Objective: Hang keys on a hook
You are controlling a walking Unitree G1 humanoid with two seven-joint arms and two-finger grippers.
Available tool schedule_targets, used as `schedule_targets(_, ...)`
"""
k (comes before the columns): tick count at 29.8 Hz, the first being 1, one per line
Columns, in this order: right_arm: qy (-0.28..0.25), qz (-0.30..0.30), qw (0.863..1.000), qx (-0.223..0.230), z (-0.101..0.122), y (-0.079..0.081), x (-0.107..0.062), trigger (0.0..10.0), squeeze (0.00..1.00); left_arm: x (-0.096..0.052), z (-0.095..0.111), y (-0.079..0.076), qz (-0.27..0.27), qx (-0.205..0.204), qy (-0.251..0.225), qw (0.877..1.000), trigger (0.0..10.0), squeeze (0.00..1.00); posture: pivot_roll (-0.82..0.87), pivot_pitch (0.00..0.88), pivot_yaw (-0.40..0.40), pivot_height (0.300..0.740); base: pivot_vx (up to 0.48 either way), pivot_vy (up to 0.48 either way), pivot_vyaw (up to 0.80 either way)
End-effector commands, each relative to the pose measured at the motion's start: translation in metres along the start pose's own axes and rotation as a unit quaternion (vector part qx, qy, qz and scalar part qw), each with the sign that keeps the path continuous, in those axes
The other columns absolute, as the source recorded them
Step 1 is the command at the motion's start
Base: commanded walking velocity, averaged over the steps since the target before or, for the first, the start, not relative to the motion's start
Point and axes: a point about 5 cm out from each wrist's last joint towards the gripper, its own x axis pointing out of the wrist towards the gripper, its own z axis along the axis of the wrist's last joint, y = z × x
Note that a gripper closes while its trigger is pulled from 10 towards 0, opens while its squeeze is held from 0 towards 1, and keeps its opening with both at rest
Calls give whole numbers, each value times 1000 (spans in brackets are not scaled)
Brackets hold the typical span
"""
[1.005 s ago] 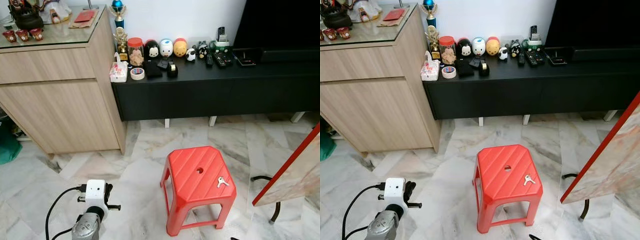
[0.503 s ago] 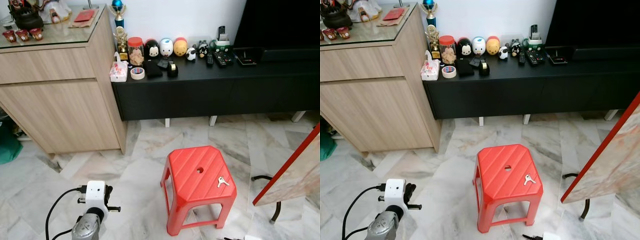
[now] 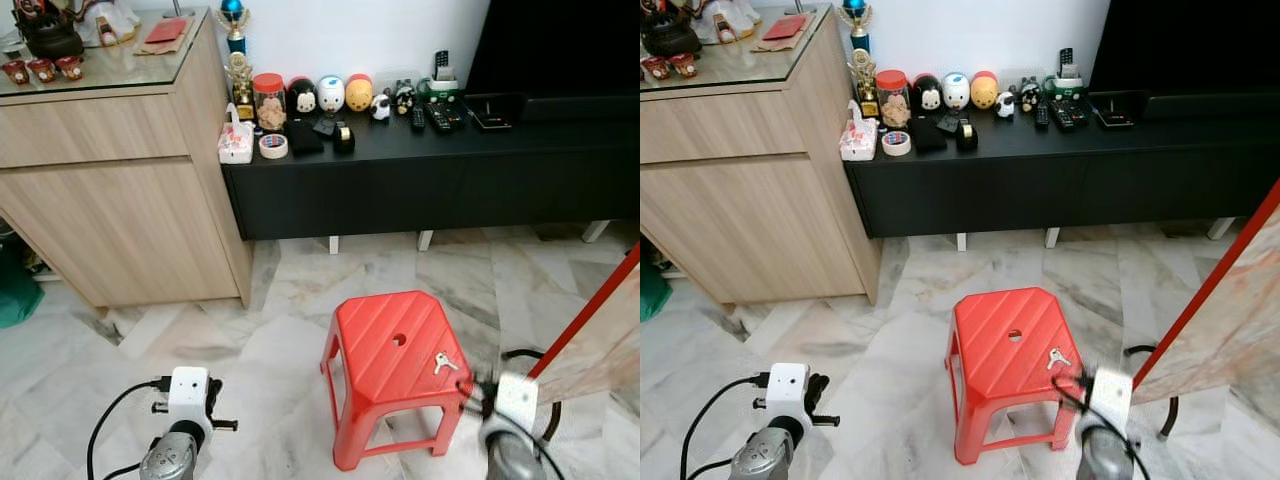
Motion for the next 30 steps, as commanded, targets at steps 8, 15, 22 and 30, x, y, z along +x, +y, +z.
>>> schedule_targets(8,-174,-8,985,12,68,8,-3,10000,0,-1,-4,1,4,-3,14,1000,10000,0,-8,32,3,740,0,0,0)
schedule_targets(15,-168,-11,986,18,67,10,-6,10000,0,-1,-6,2,6,-3,23,1000,10000,0,-3,11,2,740,0,0,0)
schedule_targets(22,-152,-8,988,25,64,14,-13,10000,0,-2,-6,4,7,-1,18,1000,10000,0,-5,0,6,740,0,0,0)
schedule_targets(30,-126,1,992,31,57,18,-17,10000,0,0,1,-2,-1,3,-8,1000,10000,0,-8,0,7,740,0,0,0)
